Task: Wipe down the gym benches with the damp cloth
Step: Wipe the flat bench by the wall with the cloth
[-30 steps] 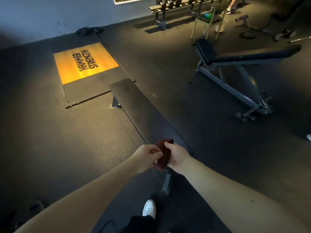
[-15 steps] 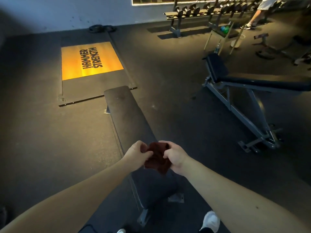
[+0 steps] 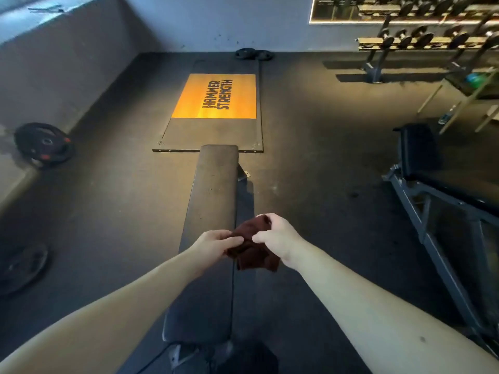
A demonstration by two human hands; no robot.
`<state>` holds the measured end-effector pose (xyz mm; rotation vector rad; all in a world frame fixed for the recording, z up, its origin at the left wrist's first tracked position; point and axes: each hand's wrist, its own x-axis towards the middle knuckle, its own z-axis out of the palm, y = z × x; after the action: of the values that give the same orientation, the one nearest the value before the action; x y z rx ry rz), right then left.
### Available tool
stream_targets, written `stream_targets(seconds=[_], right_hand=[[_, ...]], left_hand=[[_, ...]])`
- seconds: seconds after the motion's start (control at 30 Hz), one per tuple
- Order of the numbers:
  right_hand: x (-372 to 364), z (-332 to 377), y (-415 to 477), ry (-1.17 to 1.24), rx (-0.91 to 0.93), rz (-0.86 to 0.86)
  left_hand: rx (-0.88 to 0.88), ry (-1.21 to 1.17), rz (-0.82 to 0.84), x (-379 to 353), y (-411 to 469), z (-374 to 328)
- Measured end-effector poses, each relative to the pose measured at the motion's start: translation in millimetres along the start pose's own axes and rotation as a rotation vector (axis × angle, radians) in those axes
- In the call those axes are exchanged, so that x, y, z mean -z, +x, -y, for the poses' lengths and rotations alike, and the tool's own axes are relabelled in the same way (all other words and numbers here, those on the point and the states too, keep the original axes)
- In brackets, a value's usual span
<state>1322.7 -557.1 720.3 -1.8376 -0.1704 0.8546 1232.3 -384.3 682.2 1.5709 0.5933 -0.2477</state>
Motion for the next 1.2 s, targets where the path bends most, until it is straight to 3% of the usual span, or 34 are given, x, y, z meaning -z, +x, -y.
stream_targets(seconds=[0.37,0.43,0.57,0.73,0.97,1.2], right_hand=[[72,10,142,-0.519,-0.019,-0.089],[82,24,180,-0.440,-0.110,-0.070],[88,67,252,-0.025,-0.347,0.164],[95,115,331,0.207,-0.459,0.341],[91,148,451,0.272,-0.508,0.361],[89,141,622,0.237,-0.558,0.439]], left_hand=[[-0.060,0.060,-0.288,-37,105,-37],[-0.054,0.038,-0.334,-35,137,-49],[-0.056,0.027,-0.393,-24,201,-79],[-0.051,0.105,-0.435,-4,264,-127],[-0.015,0.246,-0.480,28,351,-172],[0.071,0.134,-0.576,55,476,-190]])
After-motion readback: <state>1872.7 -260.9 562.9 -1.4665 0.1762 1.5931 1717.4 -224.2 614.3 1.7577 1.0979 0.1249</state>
